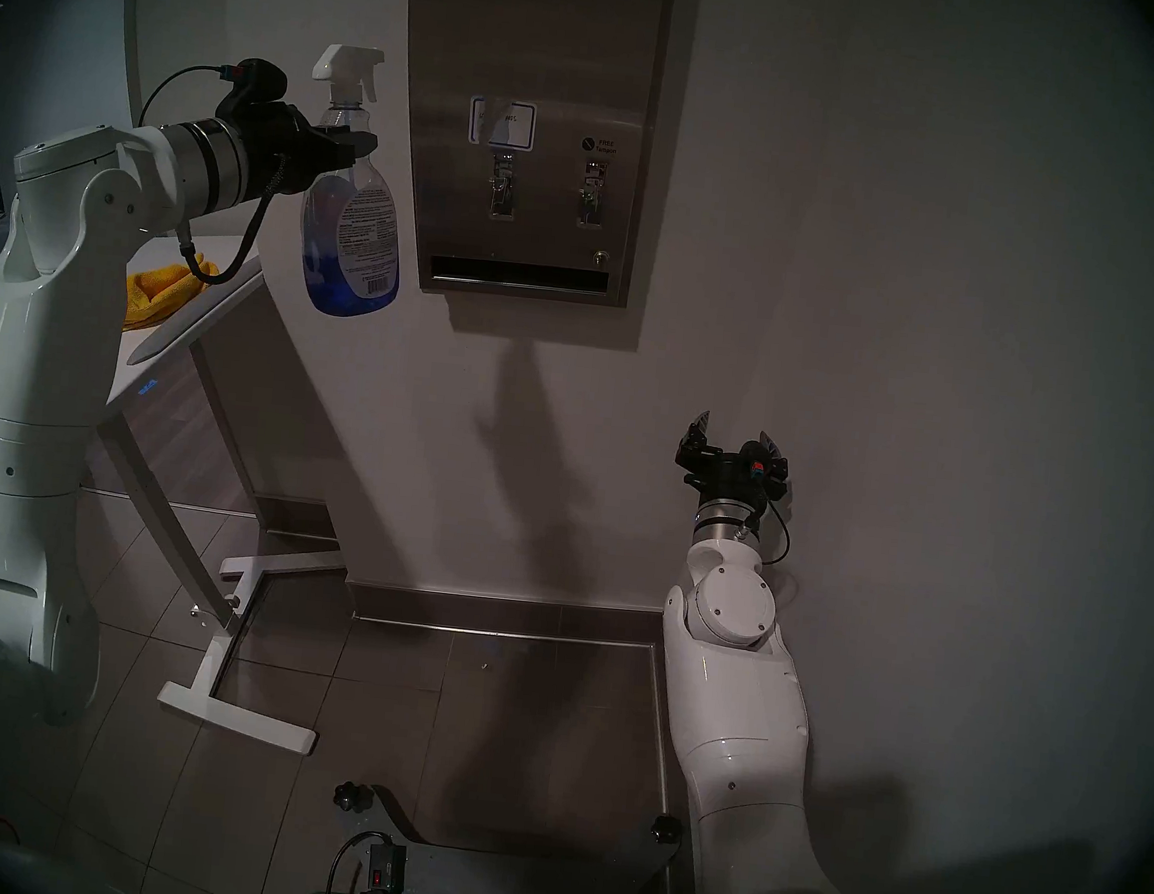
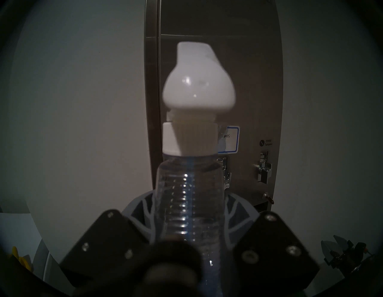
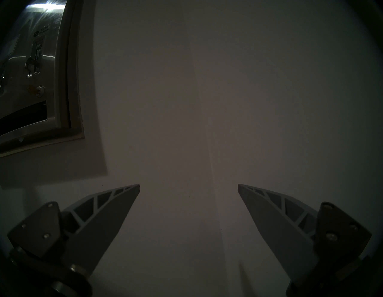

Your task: Pick up the cleaner bottle and spray the cleaner onto the surface

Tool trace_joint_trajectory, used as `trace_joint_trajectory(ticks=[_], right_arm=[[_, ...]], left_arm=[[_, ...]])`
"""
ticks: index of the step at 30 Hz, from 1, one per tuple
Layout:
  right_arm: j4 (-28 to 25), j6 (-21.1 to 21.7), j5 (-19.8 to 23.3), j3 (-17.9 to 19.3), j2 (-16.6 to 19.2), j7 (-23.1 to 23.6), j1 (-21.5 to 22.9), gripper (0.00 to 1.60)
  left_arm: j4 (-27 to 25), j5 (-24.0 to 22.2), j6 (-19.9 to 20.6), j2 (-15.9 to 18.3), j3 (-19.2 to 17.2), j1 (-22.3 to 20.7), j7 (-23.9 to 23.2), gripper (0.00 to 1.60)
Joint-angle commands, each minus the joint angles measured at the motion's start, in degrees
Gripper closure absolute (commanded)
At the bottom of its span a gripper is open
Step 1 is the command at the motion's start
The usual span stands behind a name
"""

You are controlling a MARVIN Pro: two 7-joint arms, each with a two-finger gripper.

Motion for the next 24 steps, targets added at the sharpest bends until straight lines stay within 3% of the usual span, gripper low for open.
trace_joint_trajectory(ticks=[1,10,15,24], right_arm=[[-2.4,-0.7,-0.1,0.0,0.1,0.1,1.8,0.00],[-2.8,-0.6,0.0,0.0,0.1,0.1,1.6,0.00],[-2.9,-0.5,0.0,0.0,0.1,0.1,1.6,0.00],[-3.0,-0.5,0.0,0.0,0.1,0.0,1.5,0.00]], left_arm=[[-6.2,0.9,-1.3,-4.9,-1.9,-1.0,5.8,1.60],[-12.1,2.1,0.6,-11.9,-1.7,2.4,15.7,1.60],[-12.5,1.8,0.9,-14.8,-0.6,2.6,18.9,1.60],[-12.5,2.5,-0.1,-15.8,2.7,2.0,21.3,1.60]])
